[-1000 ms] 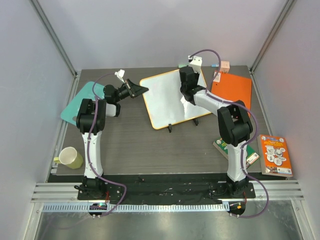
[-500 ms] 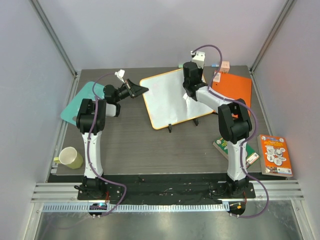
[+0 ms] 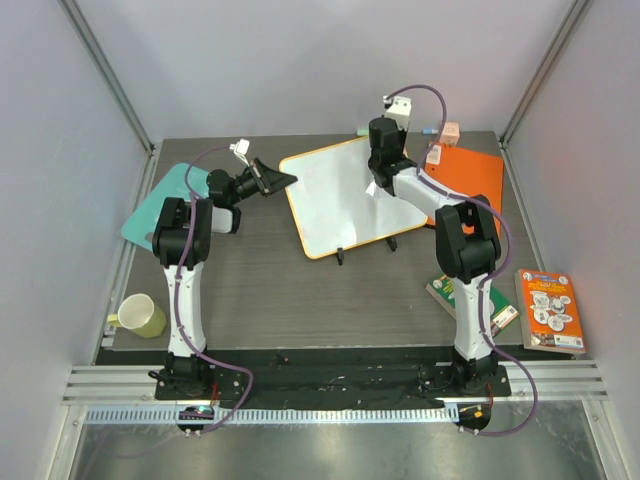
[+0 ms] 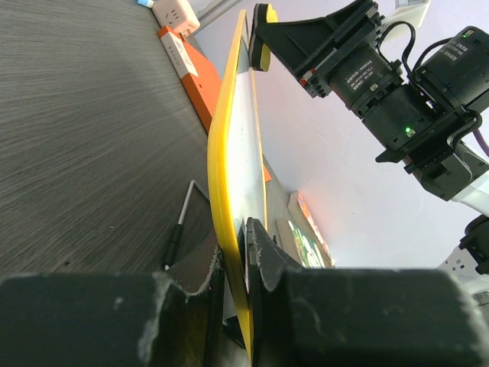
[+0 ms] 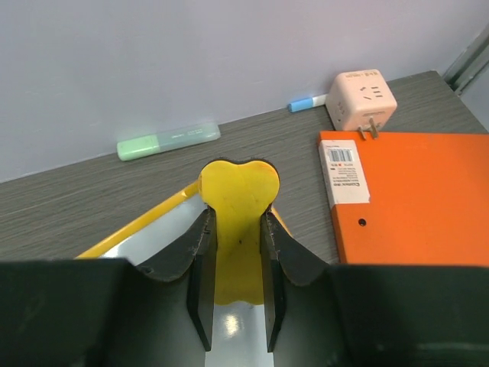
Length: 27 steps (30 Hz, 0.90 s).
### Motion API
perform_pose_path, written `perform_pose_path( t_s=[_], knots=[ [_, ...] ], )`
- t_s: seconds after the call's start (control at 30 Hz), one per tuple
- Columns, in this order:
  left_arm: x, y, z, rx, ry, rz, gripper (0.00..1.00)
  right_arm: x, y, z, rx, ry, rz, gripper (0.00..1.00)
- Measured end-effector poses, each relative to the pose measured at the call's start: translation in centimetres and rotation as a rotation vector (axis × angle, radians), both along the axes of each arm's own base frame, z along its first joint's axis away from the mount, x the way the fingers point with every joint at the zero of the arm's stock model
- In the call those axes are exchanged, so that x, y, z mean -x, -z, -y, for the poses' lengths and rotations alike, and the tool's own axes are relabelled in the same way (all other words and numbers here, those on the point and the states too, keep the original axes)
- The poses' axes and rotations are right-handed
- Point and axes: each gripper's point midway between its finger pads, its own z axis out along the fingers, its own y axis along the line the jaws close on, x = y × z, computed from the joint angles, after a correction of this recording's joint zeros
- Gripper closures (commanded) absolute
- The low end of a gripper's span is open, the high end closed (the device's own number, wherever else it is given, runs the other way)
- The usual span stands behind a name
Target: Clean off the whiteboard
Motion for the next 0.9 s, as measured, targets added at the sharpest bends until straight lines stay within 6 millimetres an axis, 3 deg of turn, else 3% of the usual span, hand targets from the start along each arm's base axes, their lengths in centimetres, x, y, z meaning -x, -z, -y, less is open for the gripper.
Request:
perform_pose_path(
  t_s=[0.23, 0.47, 0.9],
  knots=[
    [0.0, 0.0, 0.0, 0.0, 0.001, -0.001, 1.0, -1.0, -0.9, -3.3, -0.021, -0.07, 0.034, 0.99],
    [0.0, 0.0, 0.0, 0.001, 0.001, -0.002, 1.0, -0.7, -0.4, -3.8, -0.042, -0.086, 0.049, 0.99],
    [0.0, 0.0, 0.0, 0.001, 0.001, -0.002, 1.0, 7.1, 3.8, 0.8, -0.036, 0.008, -0.041, 0.99]
  ],
)
